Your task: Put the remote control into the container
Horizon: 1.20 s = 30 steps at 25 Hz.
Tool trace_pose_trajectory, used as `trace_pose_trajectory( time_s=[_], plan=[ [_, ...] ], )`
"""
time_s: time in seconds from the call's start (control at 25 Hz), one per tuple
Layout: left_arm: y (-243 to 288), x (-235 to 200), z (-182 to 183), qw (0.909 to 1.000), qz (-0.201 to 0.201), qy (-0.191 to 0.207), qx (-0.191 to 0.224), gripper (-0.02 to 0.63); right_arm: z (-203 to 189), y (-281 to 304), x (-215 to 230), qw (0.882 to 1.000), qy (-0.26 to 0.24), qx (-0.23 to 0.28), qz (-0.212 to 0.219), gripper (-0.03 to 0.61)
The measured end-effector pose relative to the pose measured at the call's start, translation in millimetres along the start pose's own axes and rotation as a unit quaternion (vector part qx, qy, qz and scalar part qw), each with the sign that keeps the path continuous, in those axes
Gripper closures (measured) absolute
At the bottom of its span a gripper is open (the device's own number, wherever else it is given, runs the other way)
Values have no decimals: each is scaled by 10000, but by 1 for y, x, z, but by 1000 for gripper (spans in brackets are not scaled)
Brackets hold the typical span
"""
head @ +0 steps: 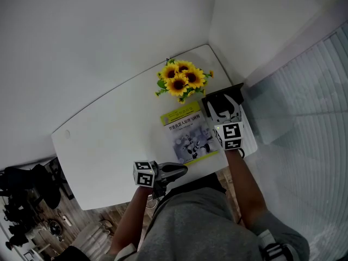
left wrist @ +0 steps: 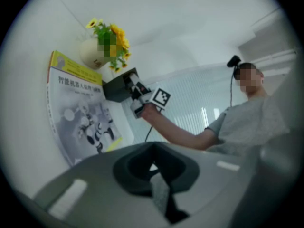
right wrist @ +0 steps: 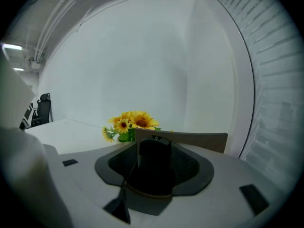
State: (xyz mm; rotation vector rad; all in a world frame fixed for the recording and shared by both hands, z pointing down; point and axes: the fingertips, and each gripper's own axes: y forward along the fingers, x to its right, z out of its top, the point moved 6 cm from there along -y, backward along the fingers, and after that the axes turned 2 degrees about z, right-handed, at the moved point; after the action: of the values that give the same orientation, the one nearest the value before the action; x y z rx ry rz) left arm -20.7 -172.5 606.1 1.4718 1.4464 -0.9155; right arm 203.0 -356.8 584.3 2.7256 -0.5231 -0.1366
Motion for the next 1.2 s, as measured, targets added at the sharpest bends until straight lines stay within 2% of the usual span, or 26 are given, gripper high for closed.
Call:
trace_pose_trajectory(
  time_s=[0.32, 0.64, 0.88, 0.92, 1.04, 1.12, 1.2],
  plan=[
    [-6, 7, -4, 10000, 1, 75, 50, 614, 11, -6, -1, 9998, 116, 132, -42, 356],
    [-12, 14, -7, 9998, -26, 213, -7, 614, 30, -21, -2, 9995, 27, 271, -153, 357],
    [-19, 16, -8, 9992, -68, 383, -17, 614, 27, -40, -16, 9998, 65, 166, 3, 357],
    [-21, 17, -8, 9990, -80, 428, -21, 614, 25, -46, -20, 9998, 94, 153, 78, 364],
    [-30, 20, -7, 9988, -84, 485, 46, 614, 19, -64, -34, 9992, 189, 98, 327, 453],
    [-35, 20, -6, 9985, -85, 538, 64, 614, 13, -77, -41, 9993, 206, 46, 317, 529],
    [-40, 21, -6, 9978, -92, 653, 55, 614, 8, -90, -46, 9993, 244, 6, 276, 560]
  ],
)
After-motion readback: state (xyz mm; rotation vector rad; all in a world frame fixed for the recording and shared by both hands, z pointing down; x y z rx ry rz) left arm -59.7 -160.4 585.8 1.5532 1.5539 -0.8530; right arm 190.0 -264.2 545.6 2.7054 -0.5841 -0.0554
